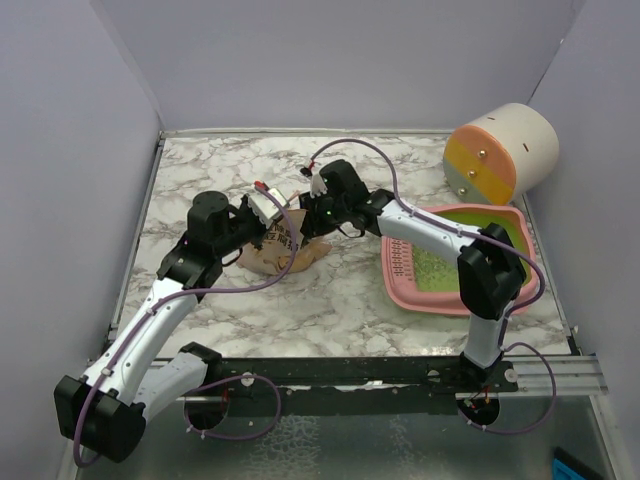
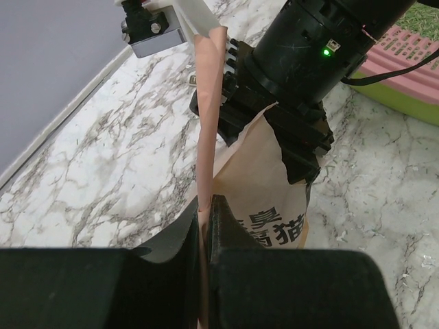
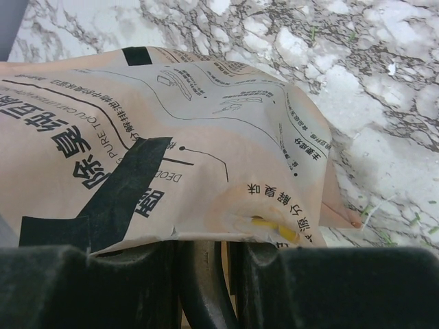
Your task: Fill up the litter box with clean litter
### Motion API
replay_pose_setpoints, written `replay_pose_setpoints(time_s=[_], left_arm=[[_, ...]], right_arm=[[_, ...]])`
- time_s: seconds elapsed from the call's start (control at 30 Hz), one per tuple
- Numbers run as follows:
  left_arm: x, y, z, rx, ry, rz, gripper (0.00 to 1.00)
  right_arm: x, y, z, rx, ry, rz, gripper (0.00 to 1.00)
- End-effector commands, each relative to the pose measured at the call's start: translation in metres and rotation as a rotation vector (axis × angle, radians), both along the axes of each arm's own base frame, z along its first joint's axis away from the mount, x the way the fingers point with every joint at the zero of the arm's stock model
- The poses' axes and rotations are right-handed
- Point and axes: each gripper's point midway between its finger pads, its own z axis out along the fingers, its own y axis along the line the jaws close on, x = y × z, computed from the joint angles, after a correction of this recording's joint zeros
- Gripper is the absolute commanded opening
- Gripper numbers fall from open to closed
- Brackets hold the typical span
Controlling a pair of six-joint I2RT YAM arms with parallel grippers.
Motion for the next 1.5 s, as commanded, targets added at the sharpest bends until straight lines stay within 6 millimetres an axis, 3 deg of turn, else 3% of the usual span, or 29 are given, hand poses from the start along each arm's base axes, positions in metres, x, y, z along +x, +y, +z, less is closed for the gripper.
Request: replay_pose_setpoints(time_s=[0.0,0.3,0.7,1.03,1.47], left_arm=[[0.000,-0.009,0.037,-0.062,-0.130,-0.036,0.00],[-0.002,-0.006,0.026,-0.052,-0.116,-0.025,0.00],[-0.001,-0.003,0.017,-0.041,-0.109,-0.010,0.00],[-0.003,0.002,0.021,-0.031,-0.123,0.008,0.00],[-0.006,0.000,0.040,-0.067,-0.152,-0.003,0.00]], right_arm=[[-0.041,-0.010,-0.087,-0.107,0.218,0.039,0.01],[-0.038,0.011,-0.041,0.150,0.256,0.054,0.01],[-0.033,-0.008,0.013,0.501,0.311,0.075,0.01],[-0.026,-0.034,0.036,0.597,0.286,0.047,0.01],[-0.021,-0.092,0.059,0.692,0.258,-0.082,0.01]])
